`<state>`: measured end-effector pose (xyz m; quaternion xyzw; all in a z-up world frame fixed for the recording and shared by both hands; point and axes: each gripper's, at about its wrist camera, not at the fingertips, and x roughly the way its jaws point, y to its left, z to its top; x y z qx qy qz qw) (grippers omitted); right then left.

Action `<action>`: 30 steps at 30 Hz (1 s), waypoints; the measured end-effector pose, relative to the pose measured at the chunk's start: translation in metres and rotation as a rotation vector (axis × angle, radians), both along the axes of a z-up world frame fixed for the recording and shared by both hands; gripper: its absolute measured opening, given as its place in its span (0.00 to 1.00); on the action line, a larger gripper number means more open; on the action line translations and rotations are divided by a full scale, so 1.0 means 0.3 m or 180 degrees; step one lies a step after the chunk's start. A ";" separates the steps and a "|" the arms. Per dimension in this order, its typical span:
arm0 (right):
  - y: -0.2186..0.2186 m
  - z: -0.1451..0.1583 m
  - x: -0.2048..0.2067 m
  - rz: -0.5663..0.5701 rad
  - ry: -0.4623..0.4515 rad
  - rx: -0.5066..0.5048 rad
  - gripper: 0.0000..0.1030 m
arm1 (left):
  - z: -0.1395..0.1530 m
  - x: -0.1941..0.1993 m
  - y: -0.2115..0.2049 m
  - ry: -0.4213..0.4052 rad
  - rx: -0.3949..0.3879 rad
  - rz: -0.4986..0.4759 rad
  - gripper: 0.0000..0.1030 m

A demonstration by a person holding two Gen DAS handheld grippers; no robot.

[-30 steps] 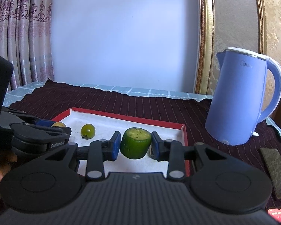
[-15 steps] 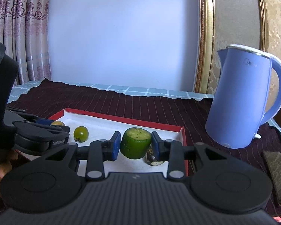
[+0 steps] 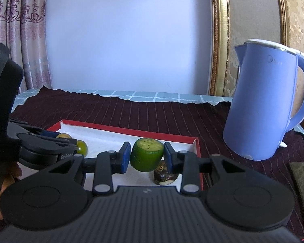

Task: Organize fruits
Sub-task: 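Carry the tan fruit and green lime over the red tray with both grippers, then open the right gripper to drop the lime while the left gripper releases the tan fruit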

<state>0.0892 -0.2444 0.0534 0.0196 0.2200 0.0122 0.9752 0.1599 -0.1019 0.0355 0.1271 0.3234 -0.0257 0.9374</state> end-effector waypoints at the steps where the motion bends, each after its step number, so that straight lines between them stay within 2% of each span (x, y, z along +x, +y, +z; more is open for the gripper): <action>1: -0.002 -0.002 0.007 -0.0015 0.0001 -0.0006 0.32 | -0.003 0.006 -0.004 0.0009 0.0012 0.0006 0.24; 16: -0.007 -0.059 0.107 -0.0066 0.0218 -0.0024 0.33 | -0.040 0.056 -0.063 0.0104 0.0080 -0.0006 0.24; 17: -0.004 -0.064 0.109 -0.0064 0.0225 -0.0039 0.37 | -0.042 0.054 -0.064 0.0095 0.0098 -0.0013 0.24; 24: -0.008 -0.059 0.094 -0.0104 0.0133 -0.0083 0.49 | -0.045 0.054 -0.057 0.0112 0.0112 0.0013 0.25; 26: -0.011 -0.060 0.091 -0.0124 0.0113 -0.0084 0.59 | -0.047 0.053 -0.056 0.0124 0.0117 0.0011 0.26; 29: -0.013 -0.062 0.085 -0.0154 0.0101 -0.0107 0.69 | -0.048 0.051 -0.047 0.0145 0.0103 0.0031 0.36; 30: -0.015 -0.061 0.084 -0.0177 0.0095 -0.0118 0.71 | -0.046 0.050 -0.041 0.0142 0.0087 0.0046 0.45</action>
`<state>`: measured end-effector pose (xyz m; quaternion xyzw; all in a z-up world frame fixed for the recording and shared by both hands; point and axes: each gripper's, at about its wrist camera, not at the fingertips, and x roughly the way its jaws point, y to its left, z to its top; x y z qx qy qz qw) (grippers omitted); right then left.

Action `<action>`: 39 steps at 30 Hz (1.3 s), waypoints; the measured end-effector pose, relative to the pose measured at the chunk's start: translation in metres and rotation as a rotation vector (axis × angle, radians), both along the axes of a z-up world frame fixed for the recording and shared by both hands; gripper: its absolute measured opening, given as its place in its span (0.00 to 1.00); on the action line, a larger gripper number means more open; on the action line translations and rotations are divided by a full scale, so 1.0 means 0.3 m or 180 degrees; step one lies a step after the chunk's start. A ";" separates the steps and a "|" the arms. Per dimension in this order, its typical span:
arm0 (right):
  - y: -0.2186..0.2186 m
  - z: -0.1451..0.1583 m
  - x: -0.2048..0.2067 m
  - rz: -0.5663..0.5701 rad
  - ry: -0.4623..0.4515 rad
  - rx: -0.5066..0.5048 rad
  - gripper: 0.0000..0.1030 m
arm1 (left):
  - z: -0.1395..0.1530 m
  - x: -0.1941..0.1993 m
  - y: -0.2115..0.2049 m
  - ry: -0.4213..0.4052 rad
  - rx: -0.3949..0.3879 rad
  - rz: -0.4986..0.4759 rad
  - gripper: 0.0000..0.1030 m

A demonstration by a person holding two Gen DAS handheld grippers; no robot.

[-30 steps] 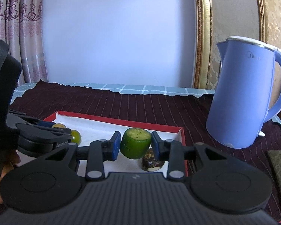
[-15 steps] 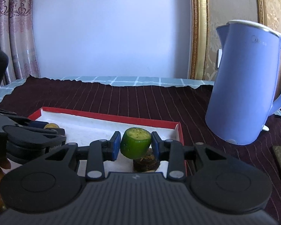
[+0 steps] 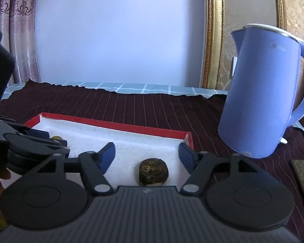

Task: Organize fruits
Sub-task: 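Open the right gripper to drop the lime while the left gripper releases the tan fruit, then withdraw both open grippers from the tray toward the loose fruits beside it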

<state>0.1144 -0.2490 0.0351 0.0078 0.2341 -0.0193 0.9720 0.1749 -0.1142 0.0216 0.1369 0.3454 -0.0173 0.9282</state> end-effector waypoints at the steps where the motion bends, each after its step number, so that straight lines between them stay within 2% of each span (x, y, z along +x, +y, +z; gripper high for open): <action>1: -0.003 0.001 -0.002 -0.0029 -0.0013 -0.0008 0.77 | 0.002 -0.002 0.006 -0.0008 -0.0009 0.0018 0.54; 3: -0.012 0.006 -0.013 -0.0095 -0.0063 0.0003 0.88 | 0.007 -0.008 0.017 -0.0046 -0.0015 0.0048 0.62; 4: -0.018 0.010 -0.019 -0.0104 -0.0097 0.0037 0.94 | 0.010 -0.012 0.021 -0.0068 -0.0006 0.0051 0.62; 7: -0.028 0.021 -0.031 -0.0086 -0.0144 0.0162 1.00 | 0.019 -0.026 0.029 -0.0096 0.0000 0.0056 0.62; 13: -0.005 0.014 -0.041 -0.0124 -0.0102 0.0069 1.00 | 0.025 -0.055 0.053 -0.0105 -0.0023 0.0065 0.62; 19: 0.028 0.020 -0.075 -0.0364 -0.0059 -0.0130 1.00 | 0.030 -0.088 0.107 -0.0054 -0.0200 0.0100 0.62; 22: 0.041 0.021 -0.096 -0.0498 -0.0004 -0.0201 1.00 | 0.033 -0.115 0.134 -0.0090 -0.0267 0.0176 0.73; 28: 0.069 0.009 -0.144 -0.0448 -0.0029 -0.0298 1.00 | 0.049 -0.167 0.175 -0.0247 -0.0373 0.0242 0.76; 34: 0.054 0.009 -0.197 -0.0343 -0.0111 0.0006 1.00 | 0.041 -0.178 0.209 -0.0203 -0.0514 0.0260 0.78; 39: 0.048 0.007 -0.236 -0.0382 -0.0188 0.0093 1.00 | 0.032 -0.196 0.223 -0.0222 -0.0520 0.0315 0.78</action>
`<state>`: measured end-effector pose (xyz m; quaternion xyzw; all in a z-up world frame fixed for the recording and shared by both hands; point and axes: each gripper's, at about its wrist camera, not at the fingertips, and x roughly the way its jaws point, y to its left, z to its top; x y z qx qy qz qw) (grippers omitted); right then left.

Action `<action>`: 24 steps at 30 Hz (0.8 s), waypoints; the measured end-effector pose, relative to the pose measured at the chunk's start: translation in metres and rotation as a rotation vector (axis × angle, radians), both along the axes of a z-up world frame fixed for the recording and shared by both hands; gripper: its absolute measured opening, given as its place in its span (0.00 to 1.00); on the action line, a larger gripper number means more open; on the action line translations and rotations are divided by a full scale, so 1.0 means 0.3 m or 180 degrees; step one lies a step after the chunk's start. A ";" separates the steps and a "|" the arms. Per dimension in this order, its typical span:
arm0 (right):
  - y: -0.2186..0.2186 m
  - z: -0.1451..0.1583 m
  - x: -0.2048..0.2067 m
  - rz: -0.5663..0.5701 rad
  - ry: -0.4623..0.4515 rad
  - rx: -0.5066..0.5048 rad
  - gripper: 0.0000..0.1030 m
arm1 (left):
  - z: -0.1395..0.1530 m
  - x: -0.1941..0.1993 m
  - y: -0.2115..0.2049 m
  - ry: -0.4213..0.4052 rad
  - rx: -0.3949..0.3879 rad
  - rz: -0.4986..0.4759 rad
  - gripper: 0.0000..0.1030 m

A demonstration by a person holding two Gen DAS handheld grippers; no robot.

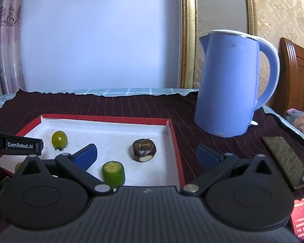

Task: Organize fruits
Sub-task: 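Withdraw both open grippers from the tray toward the loose fruits beside it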

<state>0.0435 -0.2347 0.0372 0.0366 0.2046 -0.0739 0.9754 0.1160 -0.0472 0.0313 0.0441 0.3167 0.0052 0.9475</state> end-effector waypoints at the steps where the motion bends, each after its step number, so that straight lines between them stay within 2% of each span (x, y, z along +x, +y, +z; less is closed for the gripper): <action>1: -0.002 -0.001 -0.007 0.0036 -0.0008 0.0046 1.00 | -0.001 -0.004 0.004 -0.0001 -0.0018 0.0006 0.78; 8: -0.012 -0.014 -0.035 0.0224 0.0004 0.0291 1.00 | -0.010 -0.021 0.013 0.0044 -0.0029 0.0005 0.78; 24: 0.037 -0.016 -0.096 0.0365 -0.0103 0.0021 1.00 | -0.035 -0.076 0.040 0.0094 -0.0047 -0.0002 0.78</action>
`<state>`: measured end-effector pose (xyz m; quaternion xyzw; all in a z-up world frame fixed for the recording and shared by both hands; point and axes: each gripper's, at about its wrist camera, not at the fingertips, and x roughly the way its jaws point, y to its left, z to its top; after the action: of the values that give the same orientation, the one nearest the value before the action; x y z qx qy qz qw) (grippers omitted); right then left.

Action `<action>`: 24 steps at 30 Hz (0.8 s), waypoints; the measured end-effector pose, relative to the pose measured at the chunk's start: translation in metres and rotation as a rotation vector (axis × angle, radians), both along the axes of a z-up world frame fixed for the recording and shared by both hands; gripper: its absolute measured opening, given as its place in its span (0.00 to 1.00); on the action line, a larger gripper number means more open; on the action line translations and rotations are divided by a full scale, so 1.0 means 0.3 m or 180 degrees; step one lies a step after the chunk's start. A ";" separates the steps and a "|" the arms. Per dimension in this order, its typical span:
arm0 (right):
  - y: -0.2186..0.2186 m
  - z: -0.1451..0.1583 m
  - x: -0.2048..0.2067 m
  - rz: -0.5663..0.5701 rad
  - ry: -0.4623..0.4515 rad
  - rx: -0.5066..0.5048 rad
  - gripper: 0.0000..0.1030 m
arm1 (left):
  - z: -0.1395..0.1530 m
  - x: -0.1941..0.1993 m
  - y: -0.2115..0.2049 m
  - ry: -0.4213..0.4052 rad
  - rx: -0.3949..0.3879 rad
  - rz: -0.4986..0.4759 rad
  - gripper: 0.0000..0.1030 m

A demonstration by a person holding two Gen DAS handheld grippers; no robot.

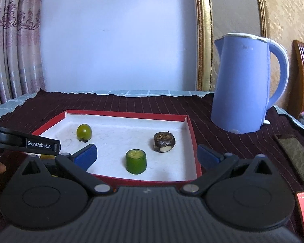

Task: Organize fruits
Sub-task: 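Withdraw both open grippers from the tray toward the loose fruits beside it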

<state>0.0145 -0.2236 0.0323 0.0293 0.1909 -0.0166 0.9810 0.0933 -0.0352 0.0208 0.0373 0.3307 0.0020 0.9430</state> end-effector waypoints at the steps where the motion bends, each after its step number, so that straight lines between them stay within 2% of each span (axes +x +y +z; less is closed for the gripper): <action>1: 0.000 0.001 -0.004 0.0017 -0.0003 0.0007 1.00 | -0.001 -0.005 0.003 0.0003 0.0001 -0.0002 0.78; 8: -0.008 0.004 -0.028 0.0134 0.0054 0.0101 1.00 | -0.005 -0.040 0.016 -0.0023 0.0026 -0.0011 0.78; 24: 0.004 0.007 -0.080 0.0120 0.0102 -0.0088 1.00 | -0.001 -0.113 0.063 -0.0074 0.0000 0.0001 0.80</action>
<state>-0.0096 -0.2223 0.0342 0.0118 0.2068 -0.0012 0.9783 0.0595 -0.0163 0.0204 0.0372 0.3197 0.0026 0.9468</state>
